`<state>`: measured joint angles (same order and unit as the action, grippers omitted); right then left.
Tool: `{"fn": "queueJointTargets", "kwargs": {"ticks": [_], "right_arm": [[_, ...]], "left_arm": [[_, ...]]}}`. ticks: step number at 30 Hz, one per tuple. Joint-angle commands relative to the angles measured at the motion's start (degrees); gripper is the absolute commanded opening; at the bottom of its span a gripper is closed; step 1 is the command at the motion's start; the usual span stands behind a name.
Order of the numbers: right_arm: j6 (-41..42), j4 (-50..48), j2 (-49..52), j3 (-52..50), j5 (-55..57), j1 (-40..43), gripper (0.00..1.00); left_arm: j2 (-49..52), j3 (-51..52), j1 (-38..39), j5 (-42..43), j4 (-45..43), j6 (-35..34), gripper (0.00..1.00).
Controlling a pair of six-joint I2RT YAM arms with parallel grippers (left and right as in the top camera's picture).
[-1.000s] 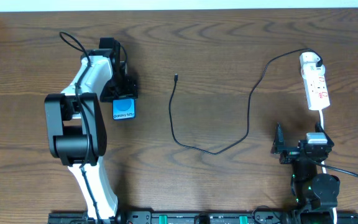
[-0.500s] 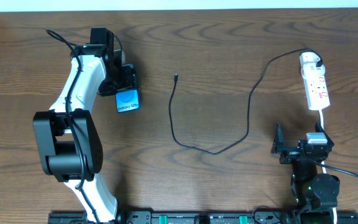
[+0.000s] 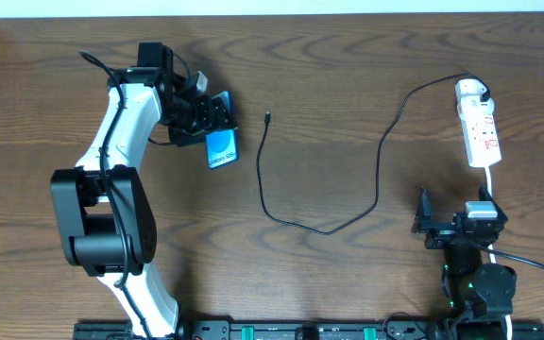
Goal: Plug charger to phone and switch on socket
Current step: 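Lift the phone with the left gripper and tilt it toward the cable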
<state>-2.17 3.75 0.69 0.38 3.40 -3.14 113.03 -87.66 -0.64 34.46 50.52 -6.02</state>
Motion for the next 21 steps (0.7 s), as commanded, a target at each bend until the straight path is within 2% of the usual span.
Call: {"fn": "queueJointTargets", "kwargs": {"ticks": [1,8,14,21], "right_arm": [[-0.68,0.17,-0.37,-0.09,0.11,-0.28,0.99],[-0.68,0.15,-0.37,-0.09,0.11,-0.28,0.99],[-0.68,0.17,-0.37,-0.09,0.11,-0.28,0.99],[-0.68,0.15,-0.37,-0.09,0.11,-0.28,0.99]], "left_arm": [[-1.46,-0.44,-0.17,9.57,-0.02,-0.35,0.73],[-1.46,-0.44,-0.17,17.53,-0.04,-0.87,0.73],[-1.46,-0.44,-0.17,18.43,-0.04,-6.69,0.74],[-1.46,-0.44,-0.17,23.67,-0.04,-8.90,0.73]]}}
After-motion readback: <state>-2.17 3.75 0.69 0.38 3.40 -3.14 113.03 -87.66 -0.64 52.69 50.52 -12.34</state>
